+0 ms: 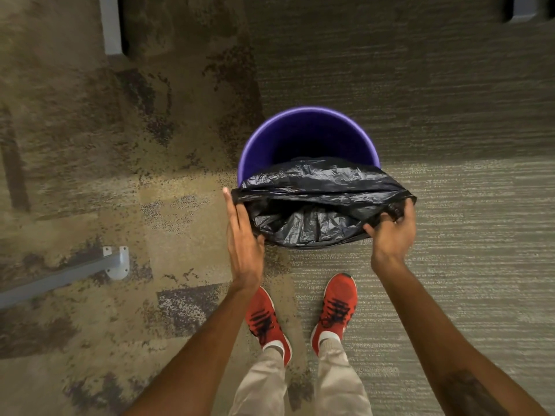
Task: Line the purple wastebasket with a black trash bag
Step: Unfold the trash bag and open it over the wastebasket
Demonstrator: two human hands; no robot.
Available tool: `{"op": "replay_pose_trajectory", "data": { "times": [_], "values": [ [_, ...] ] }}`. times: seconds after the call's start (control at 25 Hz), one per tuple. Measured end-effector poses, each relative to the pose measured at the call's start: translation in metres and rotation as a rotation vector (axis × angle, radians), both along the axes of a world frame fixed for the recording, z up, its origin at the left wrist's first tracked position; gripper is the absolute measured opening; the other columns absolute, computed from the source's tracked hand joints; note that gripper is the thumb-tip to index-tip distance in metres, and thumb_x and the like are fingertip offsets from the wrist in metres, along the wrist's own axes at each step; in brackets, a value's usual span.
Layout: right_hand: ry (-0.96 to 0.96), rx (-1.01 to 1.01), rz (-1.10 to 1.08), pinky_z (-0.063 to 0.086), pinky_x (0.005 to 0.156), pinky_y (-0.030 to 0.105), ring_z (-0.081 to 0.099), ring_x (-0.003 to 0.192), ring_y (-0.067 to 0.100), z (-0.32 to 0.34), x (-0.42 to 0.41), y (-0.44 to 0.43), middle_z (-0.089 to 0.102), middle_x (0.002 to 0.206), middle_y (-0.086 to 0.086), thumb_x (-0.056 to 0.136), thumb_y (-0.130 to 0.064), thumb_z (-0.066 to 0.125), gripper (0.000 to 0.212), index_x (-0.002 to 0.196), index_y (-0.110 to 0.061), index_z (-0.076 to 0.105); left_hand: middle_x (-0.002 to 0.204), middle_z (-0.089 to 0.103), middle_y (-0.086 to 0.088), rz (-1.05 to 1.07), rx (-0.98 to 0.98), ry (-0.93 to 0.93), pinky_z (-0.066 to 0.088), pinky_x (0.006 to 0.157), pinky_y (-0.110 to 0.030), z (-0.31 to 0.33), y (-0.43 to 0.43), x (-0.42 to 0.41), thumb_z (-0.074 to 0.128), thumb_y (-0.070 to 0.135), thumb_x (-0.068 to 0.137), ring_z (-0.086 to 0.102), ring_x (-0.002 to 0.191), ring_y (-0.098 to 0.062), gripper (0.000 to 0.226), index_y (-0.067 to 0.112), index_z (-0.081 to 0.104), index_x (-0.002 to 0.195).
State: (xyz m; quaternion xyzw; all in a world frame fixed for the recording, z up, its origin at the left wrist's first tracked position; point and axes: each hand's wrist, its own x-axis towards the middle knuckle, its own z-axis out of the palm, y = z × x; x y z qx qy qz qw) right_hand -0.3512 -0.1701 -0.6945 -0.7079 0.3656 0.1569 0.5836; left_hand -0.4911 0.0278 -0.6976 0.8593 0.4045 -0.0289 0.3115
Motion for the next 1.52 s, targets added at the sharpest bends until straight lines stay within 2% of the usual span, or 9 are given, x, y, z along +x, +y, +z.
{"op": "replay_pose_trajectory", "data": {
  "times": [0.16, 0.28, 0.4, 0.64, 0.8, 0.92, 1.08, 1.28, 1.52],
  "values": [
    [0.034, 0.104, -0.016, 0.062, 0.085, 0.044, 0.066, 0.117, 0.025, -0.003, 0.018, -0.006, 0.055, 0.145, 0.009, 0.097, 0.014, 0.042, 0.063, 0.149, -0.021, 0.043, 0.17, -0.013, 0.003, -0.041, -0.06, -0.085, 0.062, 0.065, -0.025, -0.003, 0.013, 0.009, 0.053, -0.007, 0.091, 0.05, 0.136, -0.03, 0.083, 0.015, 0.014, 0.16],
    [0.011, 0.108, 0.007, 0.062, 0.084, 0.042, 0.068, 0.114, 0.022, -0.002, 0.029, -0.004, 0.064, 0.134, 0.002, 0.097, 0.006, 0.051, 0.05, 0.135, -0.027, 0.058, 0.171, 0.004, -0.001, -0.007, -0.086, -0.163, 0.055, 0.098, -0.032, -0.001, 0.023, 0.015, 0.038, 0.03, 0.102, 0.043, 0.143, -0.03, 0.062, 0.018, 0.02, 0.16],
    [-0.013, 0.087, 0.117, 0.061, 0.087, 0.041, 0.07, 0.108, 0.021, -0.001, 0.04, 0.004, 0.07, 0.122, 0.003, 0.097, -0.003, 0.056, 0.033, 0.114, -0.027, 0.069, 0.169, 0.015, -0.005, 0.126, -0.053, -0.188, 0.023, 0.115, -0.01, 0.0, 0.031, 0.03, 0.036, 0.007, 0.106, 0.02, 0.148, -0.007, 0.055, 0.015, 0.023, 0.159],
    [-0.172, -0.233, 0.449, 0.042, 0.097, 0.008, 0.053, 0.117, 0.01, 0.006, 0.052, 0.022, 0.048, 0.133, -0.002, 0.097, -0.01, 0.059, 0.033, 0.128, -0.018, 0.063, 0.169, 0.016, 0.003, 0.157, -0.083, -0.231, 0.019, 0.106, 0.006, -0.003, 0.038, 0.061, 0.041, 0.003, 0.104, 0.015, 0.141, 0.007, 0.057, 0.015, 0.028, 0.158],
    [-0.197, -0.456, 0.63, 0.045, 0.095, 0.024, 0.051, 0.105, 0.01, 0.007, 0.059, 0.028, 0.052, 0.122, -0.002, 0.097, -0.016, 0.061, 0.027, 0.124, -0.011, 0.06, 0.169, 0.014, 0.002, 0.099, -0.023, -0.102, 0.041, 0.115, -0.035, -0.005, 0.045, 0.077, 0.048, 0.005, 0.102, 0.023, 0.152, -0.014, 0.053, 0.013, 0.039, 0.154],
    [-0.24, -0.572, 0.706, 0.049, 0.083, 0.032, 0.056, 0.096, 0.016, 0.006, 0.067, 0.031, 0.057, 0.116, 0.002, 0.096, -0.021, 0.064, 0.03, 0.122, -0.01, 0.054, 0.17, 0.012, 0.003, -0.001, -0.001, -0.047, 0.044, 0.102, -0.027, -0.003, 0.049, 0.088, 0.05, 0.009, 0.101, 0.03, 0.15, -0.021, 0.052, 0.014, 0.041, 0.152],
    [-0.355, -0.648, 0.746, 0.04, 0.067, 0.03, 0.057, 0.085, 0.018, 0.001, 0.08, 0.036, 0.057, 0.11, 0.002, 0.092, -0.016, 0.068, 0.034, 0.119, -0.013, 0.048, 0.169, 0.013, 0.004, -0.076, 0.054, -0.028, 0.046, 0.11, -0.037, -0.002, 0.052, 0.101, 0.051, 0.013, 0.1, 0.037, 0.144, -0.024, 0.055, 0.015, 0.038, 0.153],
    [-0.458, -0.784, 0.974, 0.049, 0.078, 0.028, 0.056, 0.098, 0.018, -0.006, 0.089, 0.047, 0.056, 0.122, 0.005, 0.092, -0.01, 0.065, 0.042, 0.132, -0.014, 0.051, 0.17, 0.009, 0.001, -0.21, 0.121, 0.073, 0.036, 0.119, -0.048, -0.009, 0.056, 0.113, 0.052, 0.013, 0.1, 0.027, 0.151, -0.029, 0.06, 0.013, 0.03, 0.157],
    [-0.515, -0.94, 1.069, 0.046, 0.057, 0.026, 0.056, 0.101, 0.023, -0.013, 0.092, 0.047, 0.052, 0.131, 0.006, 0.087, 0.004, 0.06, 0.054, 0.136, -0.017, 0.05, 0.171, 0.006, -0.002, -0.376, 0.221, 0.135, 0.036, 0.118, -0.051, -0.012, 0.063, 0.122, 0.048, 0.006, 0.098, 0.019, 0.154, -0.033, 0.065, 0.02, 0.029, 0.158]
  ]
}}
